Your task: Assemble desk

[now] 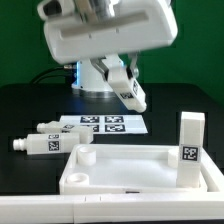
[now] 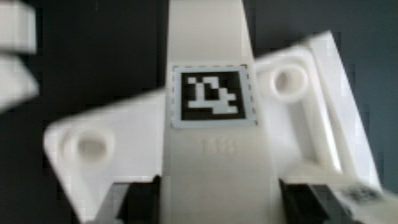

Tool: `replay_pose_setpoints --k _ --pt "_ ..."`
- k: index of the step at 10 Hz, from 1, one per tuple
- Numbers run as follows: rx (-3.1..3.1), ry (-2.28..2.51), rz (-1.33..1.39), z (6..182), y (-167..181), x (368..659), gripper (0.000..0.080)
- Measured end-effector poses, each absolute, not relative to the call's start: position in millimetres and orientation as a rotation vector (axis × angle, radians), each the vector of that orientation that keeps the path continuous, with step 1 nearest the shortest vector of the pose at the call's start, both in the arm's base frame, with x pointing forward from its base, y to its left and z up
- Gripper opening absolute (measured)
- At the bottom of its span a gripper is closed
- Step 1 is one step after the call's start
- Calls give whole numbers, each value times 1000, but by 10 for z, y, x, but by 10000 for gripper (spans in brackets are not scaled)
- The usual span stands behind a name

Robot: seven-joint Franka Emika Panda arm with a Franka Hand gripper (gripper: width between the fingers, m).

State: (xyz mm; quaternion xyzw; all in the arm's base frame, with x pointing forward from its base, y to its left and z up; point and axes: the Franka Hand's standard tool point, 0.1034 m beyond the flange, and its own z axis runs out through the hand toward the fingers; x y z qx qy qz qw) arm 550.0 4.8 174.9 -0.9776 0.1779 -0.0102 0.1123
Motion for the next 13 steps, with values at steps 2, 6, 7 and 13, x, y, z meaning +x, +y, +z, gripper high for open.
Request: replay_pose_setpoints --k 2,6,7,13 --pt "-2900 549 -199 1622 57 5413 285" --pt "-2978 387 -632 1777 -318 5793 285" --pt "-3003 337 -810 1830 -478 5849 285" --pt "-3023 355 -869 1651 -610 6052 285"
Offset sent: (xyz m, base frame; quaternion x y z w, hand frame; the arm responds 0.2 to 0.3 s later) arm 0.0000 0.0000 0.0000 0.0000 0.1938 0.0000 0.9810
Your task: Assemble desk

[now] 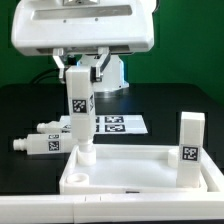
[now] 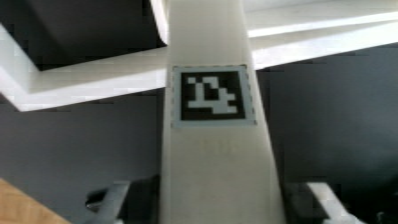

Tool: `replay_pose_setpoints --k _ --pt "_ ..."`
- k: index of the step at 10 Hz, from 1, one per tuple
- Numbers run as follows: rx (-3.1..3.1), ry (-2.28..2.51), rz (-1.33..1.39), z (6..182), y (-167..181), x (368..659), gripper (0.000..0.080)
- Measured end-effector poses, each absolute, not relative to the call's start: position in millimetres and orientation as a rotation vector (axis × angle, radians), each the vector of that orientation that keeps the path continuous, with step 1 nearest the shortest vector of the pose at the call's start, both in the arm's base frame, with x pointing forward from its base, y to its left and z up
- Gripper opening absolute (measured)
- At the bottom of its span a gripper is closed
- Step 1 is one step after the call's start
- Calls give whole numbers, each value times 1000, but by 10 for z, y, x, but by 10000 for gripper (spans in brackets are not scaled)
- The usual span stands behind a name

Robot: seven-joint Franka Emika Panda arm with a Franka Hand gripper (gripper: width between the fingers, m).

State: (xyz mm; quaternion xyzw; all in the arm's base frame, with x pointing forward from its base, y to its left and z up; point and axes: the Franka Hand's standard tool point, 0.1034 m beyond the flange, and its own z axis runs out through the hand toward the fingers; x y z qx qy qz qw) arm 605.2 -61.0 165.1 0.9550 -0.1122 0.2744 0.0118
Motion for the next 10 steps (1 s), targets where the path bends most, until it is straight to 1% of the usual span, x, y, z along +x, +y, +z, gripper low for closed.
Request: replay_pose_setpoints --k 2,5,8,10 --pt "2943 -346 880 1562 -661 6137 285" --pt "2947 -349 872 1546 -661 6125 285" --pt "2944 -360 857 1407 -672 6179 285" --pt "2950 -368 849 1372 -621 6169 285"
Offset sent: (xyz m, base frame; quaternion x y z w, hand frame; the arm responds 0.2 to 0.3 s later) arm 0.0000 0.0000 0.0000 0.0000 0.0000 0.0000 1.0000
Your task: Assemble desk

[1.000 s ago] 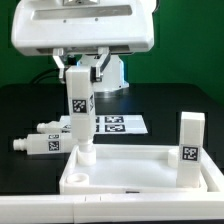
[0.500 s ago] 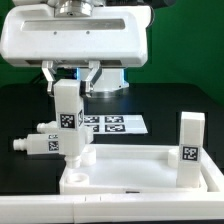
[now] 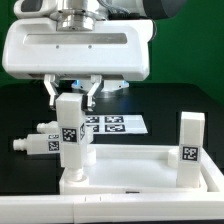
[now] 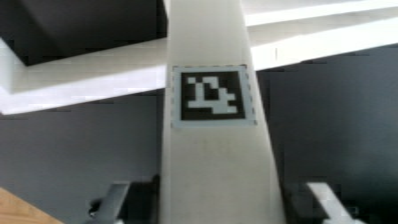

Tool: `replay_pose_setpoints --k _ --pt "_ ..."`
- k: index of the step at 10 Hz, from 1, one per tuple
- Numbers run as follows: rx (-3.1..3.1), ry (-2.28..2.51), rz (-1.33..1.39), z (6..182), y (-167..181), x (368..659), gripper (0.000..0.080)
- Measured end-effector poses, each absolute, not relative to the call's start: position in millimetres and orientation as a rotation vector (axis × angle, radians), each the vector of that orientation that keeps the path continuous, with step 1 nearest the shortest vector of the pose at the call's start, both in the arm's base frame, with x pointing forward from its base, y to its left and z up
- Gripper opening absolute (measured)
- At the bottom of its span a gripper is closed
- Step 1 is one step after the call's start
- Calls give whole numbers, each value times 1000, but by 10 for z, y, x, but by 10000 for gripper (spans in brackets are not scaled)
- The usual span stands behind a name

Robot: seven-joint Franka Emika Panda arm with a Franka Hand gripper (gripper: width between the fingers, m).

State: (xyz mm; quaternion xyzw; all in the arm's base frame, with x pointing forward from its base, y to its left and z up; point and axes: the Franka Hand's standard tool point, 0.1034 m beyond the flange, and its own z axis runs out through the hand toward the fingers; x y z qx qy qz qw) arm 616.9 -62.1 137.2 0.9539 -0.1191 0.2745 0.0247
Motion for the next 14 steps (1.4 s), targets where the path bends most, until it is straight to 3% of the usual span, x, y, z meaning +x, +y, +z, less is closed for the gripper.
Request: replay_pose_setpoints --k 13,14 --pt "2918 -359 860 1162 -561 6085 304" --pt "2956 -366 814 1144 -525 6088 509"
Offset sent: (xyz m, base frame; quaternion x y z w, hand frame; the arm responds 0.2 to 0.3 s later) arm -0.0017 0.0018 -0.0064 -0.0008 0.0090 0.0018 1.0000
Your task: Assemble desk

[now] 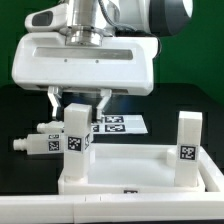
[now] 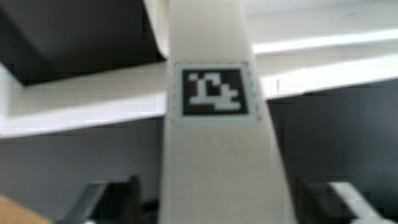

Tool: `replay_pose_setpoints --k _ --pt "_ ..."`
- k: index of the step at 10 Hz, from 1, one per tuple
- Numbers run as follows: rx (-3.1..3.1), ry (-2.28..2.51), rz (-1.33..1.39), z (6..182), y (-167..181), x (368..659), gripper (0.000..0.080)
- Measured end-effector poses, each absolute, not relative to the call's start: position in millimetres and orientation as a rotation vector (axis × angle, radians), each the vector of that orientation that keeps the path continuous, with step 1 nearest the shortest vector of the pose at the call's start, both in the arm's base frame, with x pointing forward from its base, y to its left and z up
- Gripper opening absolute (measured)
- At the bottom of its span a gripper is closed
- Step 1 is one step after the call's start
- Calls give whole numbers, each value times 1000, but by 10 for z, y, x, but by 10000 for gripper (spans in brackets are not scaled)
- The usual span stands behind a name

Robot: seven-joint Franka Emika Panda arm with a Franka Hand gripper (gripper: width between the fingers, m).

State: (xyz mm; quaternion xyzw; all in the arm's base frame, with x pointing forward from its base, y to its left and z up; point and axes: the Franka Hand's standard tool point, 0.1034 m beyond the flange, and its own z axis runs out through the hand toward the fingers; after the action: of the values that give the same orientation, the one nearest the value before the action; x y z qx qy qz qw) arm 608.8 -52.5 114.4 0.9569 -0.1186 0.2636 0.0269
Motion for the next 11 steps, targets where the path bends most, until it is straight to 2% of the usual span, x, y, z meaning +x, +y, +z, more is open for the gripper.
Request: replay_pose_setpoints --k 1,2,3,4,6,8,9,10,11 --pt "2996 -386 768 1186 -517 6124 509" --pt "3035 -409 714 1218 -551 6167 624" --pt "3133 -465 535 1199 -520 6184 644" --pt "3169 -492 445 1225 -557 6223 644" --pt "3212 -488 235 1135 -608 6113 648" --pt "3201 -463 197 1113 -627 6093 649" --pt "3197 -498 194 1111 -628 6091 567" --pt "3197 -496 194 1109 -629 6090 432" --pt "3193 -532 192 1109 -627 6089 432"
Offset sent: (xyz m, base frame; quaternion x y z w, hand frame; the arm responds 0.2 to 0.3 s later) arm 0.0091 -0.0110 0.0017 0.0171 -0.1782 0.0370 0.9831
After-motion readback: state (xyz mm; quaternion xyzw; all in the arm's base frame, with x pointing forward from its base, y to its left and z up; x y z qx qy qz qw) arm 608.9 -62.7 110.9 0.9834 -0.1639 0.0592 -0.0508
